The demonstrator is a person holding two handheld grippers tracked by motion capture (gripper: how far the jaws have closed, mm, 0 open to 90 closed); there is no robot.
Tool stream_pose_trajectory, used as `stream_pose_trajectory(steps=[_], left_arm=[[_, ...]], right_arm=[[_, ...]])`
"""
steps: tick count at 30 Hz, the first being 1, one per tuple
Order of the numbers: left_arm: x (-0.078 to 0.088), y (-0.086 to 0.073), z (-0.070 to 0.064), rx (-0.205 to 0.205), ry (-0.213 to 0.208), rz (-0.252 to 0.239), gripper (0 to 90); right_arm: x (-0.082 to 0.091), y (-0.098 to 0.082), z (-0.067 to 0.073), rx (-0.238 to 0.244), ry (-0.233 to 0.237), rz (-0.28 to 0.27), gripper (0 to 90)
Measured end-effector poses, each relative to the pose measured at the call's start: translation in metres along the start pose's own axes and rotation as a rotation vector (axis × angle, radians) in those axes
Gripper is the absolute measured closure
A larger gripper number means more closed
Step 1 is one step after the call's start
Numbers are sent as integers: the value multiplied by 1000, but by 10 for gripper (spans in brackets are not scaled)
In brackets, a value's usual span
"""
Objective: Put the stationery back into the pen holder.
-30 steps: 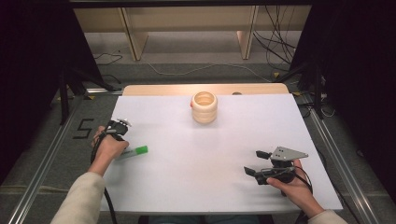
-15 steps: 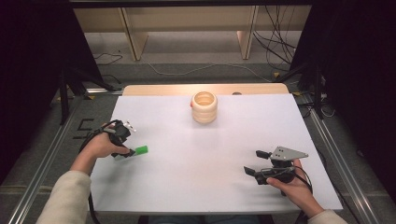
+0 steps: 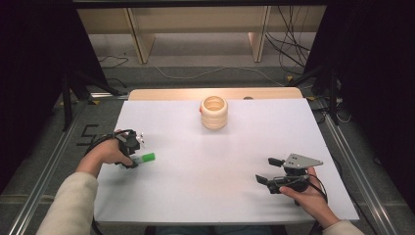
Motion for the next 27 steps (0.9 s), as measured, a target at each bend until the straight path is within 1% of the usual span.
stream_pose_trajectory(steps=[1, 2, 3, 4, 5, 7, 12, 14, 15, 23, 27], left_arm=[[-1, -1, 0, -1, -6, 5, 462], [-1, -1, 1, 0, -11, 11, 462], [-2, -1, 2, 7, -9, 13, 472], [-3, -2, 3, 5, -7, 19, 478], [-4, -2, 3, 19, -11, 19, 484], [-4, -1, 3, 23, -14, 18, 491], [-4, 0, 3, 15, -24, 23, 522], [-4, 0, 3, 20, -28, 22, 529], [-4, 0, 3, 30, -38, 11, 535], [-4, -1, 3, 34, -69, 12, 570], [-5, -1, 3, 40, -90, 6, 599]], right_arm=[[0, 0, 0, -1, 2, -2, 172], [0, 0, 0, -1, 2, -2, 172], [0, 0, 0, -3, 0, -1, 172], [0, 0, 0, 1, -2, 4, 172], [0, 0, 0, 1, -2, 4, 171], [0, 1, 0, -5, 1, -4, 172], [0, 0, 0, -4, 0, -1, 172], [0, 0, 0, 1, -1, 2, 172], [0, 0, 0, -4, 0, -2, 171], [0, 0, 0, -3, -1, 1, 171], [0, 1, 0, 4, 3, -10, 172]])
Point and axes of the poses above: each handheld gripper's, and its own axes: x roughly backward along the jaws, y roughly out of its top, z roughly to its left, the point moved 7 cm from there along -x, roughly forward along the jaws, and after that the axes turned 11 degrees about -y, right-handed, at the moved point
